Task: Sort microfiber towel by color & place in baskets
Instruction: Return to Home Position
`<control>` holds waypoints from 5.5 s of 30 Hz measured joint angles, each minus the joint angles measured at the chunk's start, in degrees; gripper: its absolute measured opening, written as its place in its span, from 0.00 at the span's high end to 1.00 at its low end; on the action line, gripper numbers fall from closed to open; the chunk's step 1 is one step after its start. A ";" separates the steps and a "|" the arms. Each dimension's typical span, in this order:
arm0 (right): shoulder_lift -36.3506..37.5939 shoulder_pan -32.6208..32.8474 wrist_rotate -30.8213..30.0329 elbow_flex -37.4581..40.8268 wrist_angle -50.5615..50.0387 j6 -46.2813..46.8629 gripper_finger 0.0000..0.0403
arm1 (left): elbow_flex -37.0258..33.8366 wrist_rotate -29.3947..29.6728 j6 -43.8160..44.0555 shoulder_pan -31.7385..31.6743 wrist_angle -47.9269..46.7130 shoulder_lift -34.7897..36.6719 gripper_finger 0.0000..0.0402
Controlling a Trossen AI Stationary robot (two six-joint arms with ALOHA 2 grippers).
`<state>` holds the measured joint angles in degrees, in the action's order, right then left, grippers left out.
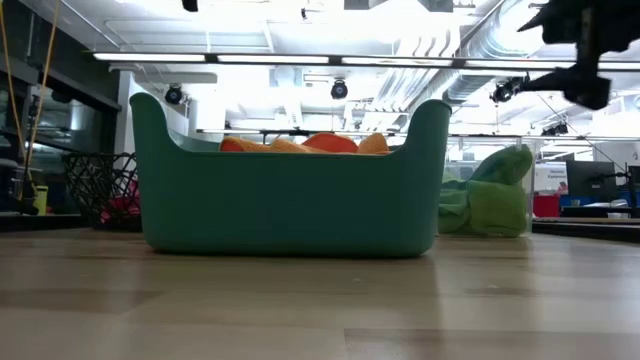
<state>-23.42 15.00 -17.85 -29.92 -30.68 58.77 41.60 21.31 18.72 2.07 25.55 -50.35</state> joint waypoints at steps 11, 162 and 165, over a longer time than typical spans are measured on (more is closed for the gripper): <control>-4.93 0.00 0.15 7.84 25.88 -3.48 0.19 | -0.06 -2.89 0.62 -0.02 -8.12 0.09 0.46; -7.67 0.02 10.00 6.30 12.04 -14.51 0.19 | -40.92 -4.13 -6.41 2.29 -22.53 37.20 1.00; -7.67 0.00 5.75 6.30 12.05 -15.71 0.19 | -40.92 -4.14 -6.38 2.29 -22.44 37.20 1.00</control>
<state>-31.09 15.00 -12.09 -23.62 -18.63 43.06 0.69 17.17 12.34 4.36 3.11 -13.15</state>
